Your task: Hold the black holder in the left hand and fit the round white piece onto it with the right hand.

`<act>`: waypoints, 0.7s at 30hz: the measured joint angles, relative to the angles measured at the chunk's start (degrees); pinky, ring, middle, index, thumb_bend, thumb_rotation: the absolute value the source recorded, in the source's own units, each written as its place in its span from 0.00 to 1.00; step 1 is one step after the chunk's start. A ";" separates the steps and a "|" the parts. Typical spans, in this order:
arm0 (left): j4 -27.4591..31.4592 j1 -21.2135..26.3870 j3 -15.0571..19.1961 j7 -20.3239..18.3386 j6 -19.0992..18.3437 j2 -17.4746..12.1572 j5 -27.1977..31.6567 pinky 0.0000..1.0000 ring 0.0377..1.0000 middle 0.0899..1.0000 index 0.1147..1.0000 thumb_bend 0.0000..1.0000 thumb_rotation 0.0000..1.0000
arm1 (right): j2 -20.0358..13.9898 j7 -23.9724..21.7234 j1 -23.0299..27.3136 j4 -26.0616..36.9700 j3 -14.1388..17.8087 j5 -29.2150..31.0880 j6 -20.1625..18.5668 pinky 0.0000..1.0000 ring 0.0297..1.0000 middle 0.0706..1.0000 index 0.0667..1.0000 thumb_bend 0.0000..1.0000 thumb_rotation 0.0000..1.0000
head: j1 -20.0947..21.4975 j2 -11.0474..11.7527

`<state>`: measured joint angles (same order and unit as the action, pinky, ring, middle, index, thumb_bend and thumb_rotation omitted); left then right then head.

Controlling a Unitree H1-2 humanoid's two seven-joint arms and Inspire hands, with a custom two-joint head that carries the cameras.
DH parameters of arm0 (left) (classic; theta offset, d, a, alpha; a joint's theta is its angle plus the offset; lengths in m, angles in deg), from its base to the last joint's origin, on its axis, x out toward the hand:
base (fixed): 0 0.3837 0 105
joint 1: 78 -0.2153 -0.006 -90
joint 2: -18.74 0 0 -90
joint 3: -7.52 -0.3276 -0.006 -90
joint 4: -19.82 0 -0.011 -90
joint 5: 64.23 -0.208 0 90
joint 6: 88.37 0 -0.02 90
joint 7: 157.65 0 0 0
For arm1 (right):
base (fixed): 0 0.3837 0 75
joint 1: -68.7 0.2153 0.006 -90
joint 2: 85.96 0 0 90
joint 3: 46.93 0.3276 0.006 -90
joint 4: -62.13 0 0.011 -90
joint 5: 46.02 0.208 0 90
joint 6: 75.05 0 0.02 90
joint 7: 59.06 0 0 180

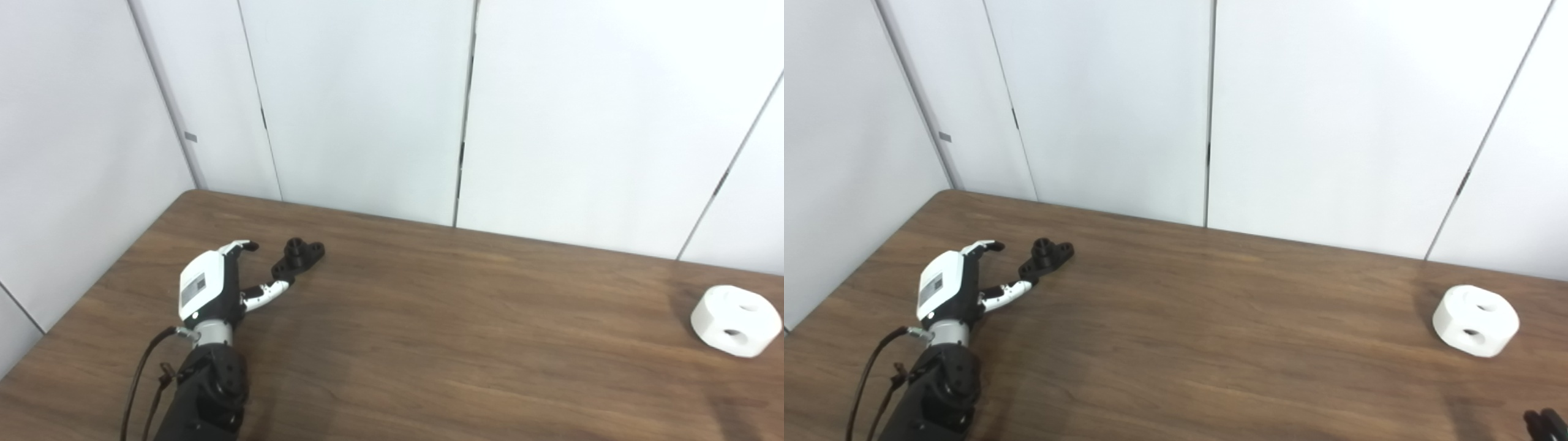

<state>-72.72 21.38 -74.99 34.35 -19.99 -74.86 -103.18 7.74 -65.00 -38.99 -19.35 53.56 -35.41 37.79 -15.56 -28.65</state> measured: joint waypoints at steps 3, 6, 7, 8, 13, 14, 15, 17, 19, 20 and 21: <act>-1.99 1.02 -0.55 -0.48 -0.19 -0.22 0.76 0.81 0.87 0.84 0.72 0.80 0.38 | 0.00 0.02 -0.03 0.12 0.00 -0.11 -0.17 1.00 0.97 0.93 0.94 0.68 0.96 | 0.00 0.00; -3.69 1.52 -1.38 -0.72 -0.20 -0.73 0.94 0.82 0.87 0.83 0.71 0.80 0.37 | 0.02 0.03 -0.15 0.28 0.00 -0.21 -0.34 1.00 0.97 0.92 0.94 0.69 0.95 | 0.09 -0.09; -3.88 1.62 -1.55 -0.75 -0.20 -0.88 1.04 0.83 0.88 0.83 0.70 0.81 0.37 | 0.03 0.03 -0.19 0.32 0.00 -0.21 -0.41 1.00 0.97 0.92 0.94 0.69 0.95 | 0.35 0.00; -4.08 1.83 -1.78 -0.75 -0.22 -0.97 1.05 0.85 0.88 0.83 0.70 0.81 0.36 | 0.03 0.03 -0.26 0.35 0.02 -0.21 -0.45 1.00 0.96 0.92 0.94 0.69 0.95 | 0.35 0.00; -6.60 3.23 -2.57 -0.79 -0.36 -1.13 1.44 0.86 0.89 0.83 0.70 0.81 0.34 | 0.08 0.03 -0.27 0.33 0.04 -0.38 -0.43 1.00 0.96 0.92 0.93 0.71 0.95 | 0.44 0.00; -7.12 3.40 -2.68 -0.76 -0.36 -1.14 1.48 0.86 0.89 0.83 0.69 0.82 0.33 | 0.12 0.04 -0.27 0.34 0.07 -0.43 -0.43 1.00 0.96 0.92 0.93 0.71 0.95 | 0.44 0.00; -7.19 3.48 -2.70 -0.64 -0.36 -1.14 1.48 0.86 0.89 0.83 0.69 0.82 0.33 | 0.15 0.05 -0.27 0.35 0.08 -0.48 -0.43 1.00 0.95 0.92 0.93 0.72 0.95 | 0.44 0.00; -7.41 3.76 -2.92 -0.69 -0.52 -1.18 1.49 0.88 0.89 0.84 0.69 0.81 0.33 | 0.20 0.07 -0.28 0.38 0.12 -0.65 -0.42 1.00 0.96 0.92 0.93 0.71 0.95 | 0.44 0.00; -8.00 4.16 -3.18 -0.72 -0.71 -1.19 1.49 0.88 0.90 0.84 0.68 0.81 0.33 | 0.19 0.07 -0.27 0.35 0.14 -0.79 -0.38 1.00 0.96 0.92 0.93 0.71 0.95 | 0.44 0.00; -8.38 4.39 -3.31 -0.71 -0.74 -1.20 1.49 0.88 0.90 0.84 0.68 0.81 0.34 | 0.19 0.07 -0.27 0.35 0.16 -0.88 -0.36 1.00 0.96 0.92 0.93 0.71 0.96 | 0.44 0.00; -8.71 4.60 -3.39 -0.64 -0.75 -1.23 1.48 0.87 0.90 0.84 0.68 0.81 0.34 | 0.20 0.07 -0.27 0.35 0.16 -0.93 -0.36 1.00 0.96 0.92 0.93 0.70 0.96 | 0.44 -0.09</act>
<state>-81.43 25.98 -78.38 33.72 -20.74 -76.08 -101.70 7.94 -64.93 -39.27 -19.00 53.73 -36.34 37.43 -15.12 -28.74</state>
